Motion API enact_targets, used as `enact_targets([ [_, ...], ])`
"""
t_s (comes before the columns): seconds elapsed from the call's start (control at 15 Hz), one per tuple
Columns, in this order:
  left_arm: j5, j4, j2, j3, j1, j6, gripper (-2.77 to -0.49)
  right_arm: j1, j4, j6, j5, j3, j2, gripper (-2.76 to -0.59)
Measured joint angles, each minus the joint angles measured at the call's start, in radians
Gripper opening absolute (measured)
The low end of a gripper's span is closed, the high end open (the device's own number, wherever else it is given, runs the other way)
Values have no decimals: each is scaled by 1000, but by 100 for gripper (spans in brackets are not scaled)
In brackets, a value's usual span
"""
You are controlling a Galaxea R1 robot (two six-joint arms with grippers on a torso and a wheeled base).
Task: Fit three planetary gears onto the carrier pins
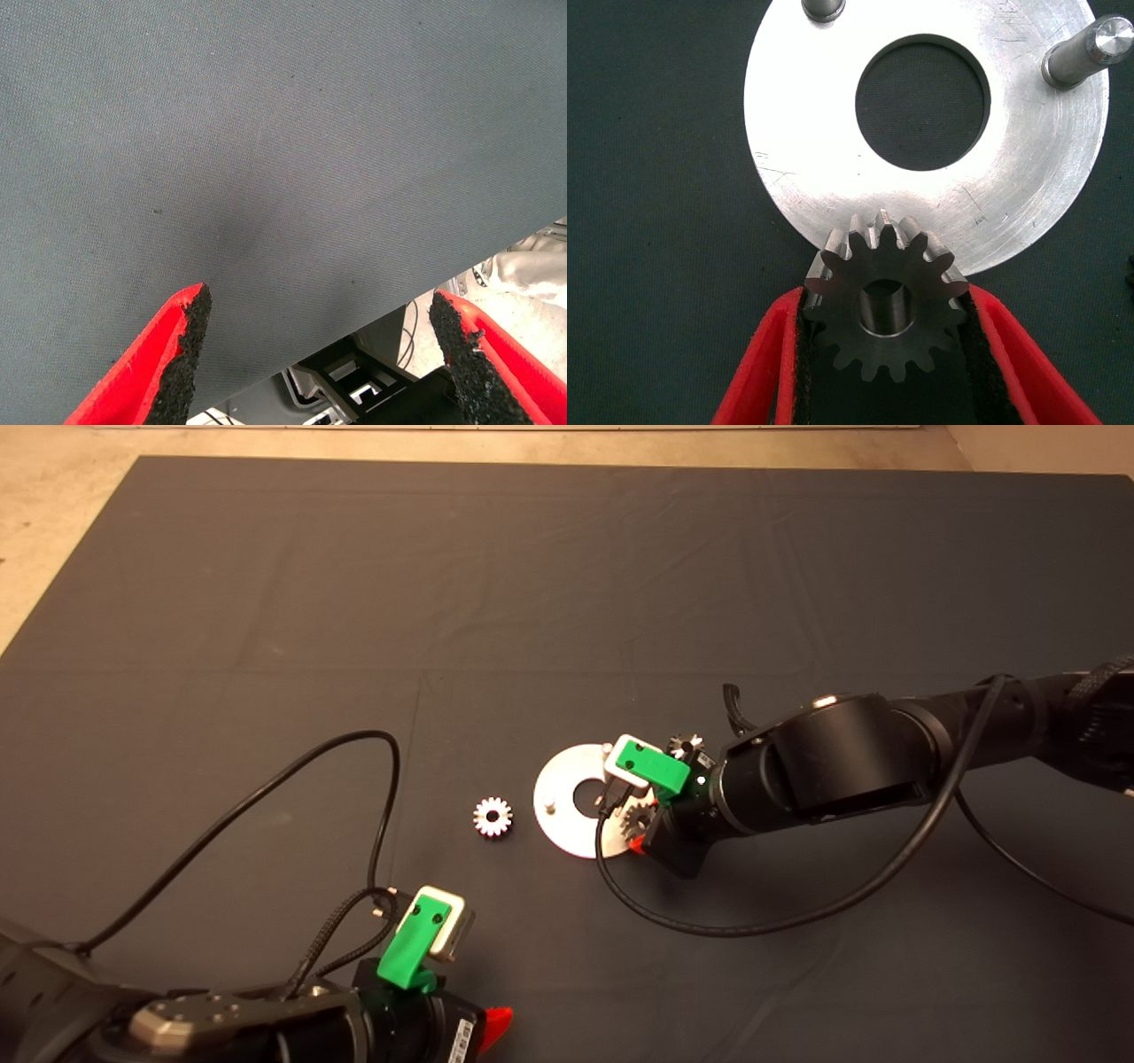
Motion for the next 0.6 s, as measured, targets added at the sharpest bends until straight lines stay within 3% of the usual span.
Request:
enact_targets([
  [0.6,0,-1,0,0,0,-4,-151,1,-7,0,2,-8,3,-242],
])
